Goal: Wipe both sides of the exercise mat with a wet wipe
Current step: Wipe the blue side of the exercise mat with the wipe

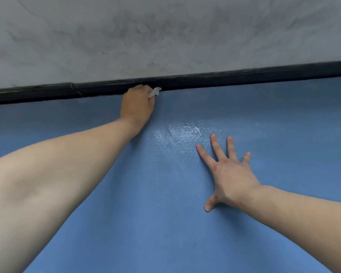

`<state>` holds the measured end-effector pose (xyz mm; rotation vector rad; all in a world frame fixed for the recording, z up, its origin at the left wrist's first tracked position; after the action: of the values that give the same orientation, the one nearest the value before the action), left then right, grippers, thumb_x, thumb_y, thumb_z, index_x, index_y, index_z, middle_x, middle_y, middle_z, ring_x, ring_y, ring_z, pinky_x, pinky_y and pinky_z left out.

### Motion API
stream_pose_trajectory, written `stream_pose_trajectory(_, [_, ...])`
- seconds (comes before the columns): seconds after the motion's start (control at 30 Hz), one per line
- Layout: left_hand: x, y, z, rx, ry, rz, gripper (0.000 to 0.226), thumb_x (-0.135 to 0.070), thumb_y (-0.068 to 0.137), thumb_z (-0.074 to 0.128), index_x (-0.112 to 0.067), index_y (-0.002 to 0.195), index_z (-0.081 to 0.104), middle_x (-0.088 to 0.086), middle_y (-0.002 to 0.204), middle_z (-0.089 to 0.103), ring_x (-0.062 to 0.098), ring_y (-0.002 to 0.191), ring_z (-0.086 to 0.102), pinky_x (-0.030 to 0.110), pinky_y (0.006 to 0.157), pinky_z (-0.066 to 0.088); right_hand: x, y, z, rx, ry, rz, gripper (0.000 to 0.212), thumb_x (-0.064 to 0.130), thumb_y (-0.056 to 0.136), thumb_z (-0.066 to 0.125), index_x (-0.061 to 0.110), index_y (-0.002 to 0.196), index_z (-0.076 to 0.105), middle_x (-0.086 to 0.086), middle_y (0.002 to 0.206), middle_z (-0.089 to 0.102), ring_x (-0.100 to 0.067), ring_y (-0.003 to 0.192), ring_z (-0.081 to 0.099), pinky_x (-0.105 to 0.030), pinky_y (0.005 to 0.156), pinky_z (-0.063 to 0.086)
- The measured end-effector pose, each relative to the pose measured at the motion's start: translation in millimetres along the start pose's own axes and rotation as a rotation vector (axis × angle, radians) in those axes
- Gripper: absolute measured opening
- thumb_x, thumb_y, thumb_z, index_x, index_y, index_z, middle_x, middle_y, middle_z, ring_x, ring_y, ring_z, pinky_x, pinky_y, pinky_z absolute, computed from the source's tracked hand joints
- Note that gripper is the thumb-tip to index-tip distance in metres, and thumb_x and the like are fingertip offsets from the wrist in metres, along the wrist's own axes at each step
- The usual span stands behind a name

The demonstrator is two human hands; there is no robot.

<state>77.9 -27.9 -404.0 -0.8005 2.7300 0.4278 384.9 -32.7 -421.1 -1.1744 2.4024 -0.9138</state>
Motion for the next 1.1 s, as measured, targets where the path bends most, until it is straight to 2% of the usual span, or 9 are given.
stream_pose_trajectory(0.07, [-10.2,-3.9,7.5,-0.037,-0.019,-0.067,0.024,-0.026,0.098,0.053,-0.012,0.090,0.071,0.010,0.085,0.063,0.031,0.076,0.060,0.034,0.062,0.040,0.0,0.8,0.4,0.005,-0.005,-0.001,0.170,0.081,0.048,0.086,0.038,0.153,-0.040,-0.007,0.158,-0.052,-0.049,0.152,-0.032,-0.080,0.117,0.020])
stream_pose_trajectory(0.2, [-55.4,-17.4,24.4,0.144,-0.079,0.326,0.022,-0.025,0.095,0.056,-0.016,0.104,0.074,0.007,0.094,0.068,0.030,0.086,0.064,0.036,0.071,0.053,-1.2,2.7,1.9,0.028,0.002,-0.014,0.169,0.082,0.050,0.085,0.036,0.154,-0.040,-0.009,0.156,-0.054,-0.051,0.151,-0.033,-0.080,0.116,0.019])
stream_pose_trajectory(0.37, [-32.0,-1.1,4.4,0.045,-0.001,0.005,0.019,-0.021,0.093,0.057,-0.010,0.089,0.072,0.009,0.085,0.066,0.033,0.077,0.062,0.031,0.061,0.042,-1.1,5.0,1.2,0.058,0.043,-0.039,0.168,0.079,0.053,0.086,0.036,0.154,-0.040,-0.011,0.154,-0.056,-0.053,0.149,-0.035,-0.082,0.115,0.017])
stream_pose_trajectory(0.53, [-87.2,-49.1,18.4,0.334,-0.081,0.260,0.007,-0.018,0.089,0.061,-0.016,0.089,0.067,0.005,0.084,0.067,0.034,0.077,0.064,0.033,0.063,0.047,-0.9,4.1,0.2,0.063,0.067,-0.049,0.168,0.078,0.053,0.087,0.034,0.155,-0.038,-0.011,0.155,-0.055,-0.053,0.150,-0.034,-0.084,0.113,0.015])
stream_pose_trajectory(0.67, [-51.1,-37.5,0.2,0.136,0.040,-0.098,0.015,-0.021,0.094,0.058,-0.014,0.092,0.071,0.011,0.092,0.071,0.038,0.083,0.064,0.034,0.064,0.042,-0.3,2.6,-2.3,0.066,0.065,-0.039,0.168,0.078,0.052,0.088,0.035,0.155,-0.038,-0.010,0.156,-0.054,-0.051,0.151,-0.033,-0.083,0.114,0.016])
stream_pose_trajectory(0.8, [-81.7,-72.4,18.0,0.403,-0.092,0.396,0.011,-0.018,0.088,0.062,-0.012,0.093,0.069,0.009,0.086,0.068,0.033,0.081,0.064,0.035,0.066,0.047,0.8,1.0,-3.2,0.056,0.040,-0.013,0.169,0.080,0.049,0.088,0.038,0.155,-0.037,-0.008,0.157,-0.052,-0.050,0.152,-0.031,-0.081,0.115,0.018])
stream_pose_trajectory(0.97, [-57.1,-55.5,14.3,0.260,-0.124,0.199,0.010,-0.015,0.085,0.062,-0.013,0.092,0.070,0.009,0.087,0.067,0.036,0.084,0.063,0.037,0.065,0.048,4.8,-2.2,-7.9,0.080,0.018,0.024,0.171,0.080,0.045,0.089,0.040,0.154,-0.037,-0.005,0.158,-0.052,-0.048,0.152,-0.032,-0.081,0.116,0.018])
stream_pose_trajectory(1.07, [-82.3,-82.7,24.5,0.481,-0.167,0.563,0.011,-0.014,0.085,0.064,-0.009,0.094,0.069,0.011,0.089,0.067,0.035,0.084,0.064,0.038,0.070,0.050,6.1,-4.5,-12.9,0.086,0.028,0.042,0.171,0.077,0.046,0.091,0.042,0.155,-0.036,-0.002,0.158,-0.052,-0.045,0.153,-0.033,-0.080,0.117,0.015])
stream_pose_trajectory(1.1, [-78.2,-77.5,20.3,0.497,-0.155,0.591,0.011,-0.016,0.085,0.062,-0.009,0.092,0.068,0.010,0.087,0.066,0.035,0.083,0.064,0.038,0.069,0.050,6.5,-6.5,-15.1,0.087,0.039,0.052,0.171,0.076,0.046,0.092,0.042,0.155,-0.036,-0.001,0.159,-0.051,-0.044,0.153,-0.033,-0.080,0.118,0.015])
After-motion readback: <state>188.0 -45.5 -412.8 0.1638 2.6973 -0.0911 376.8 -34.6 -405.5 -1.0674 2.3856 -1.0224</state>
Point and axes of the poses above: each hand's wrist, its own y-axis towards the middle knuckle, its own z-axis out of the palm, x = y × z, the point moved 6 cm from there along y, towards the middle knuckle
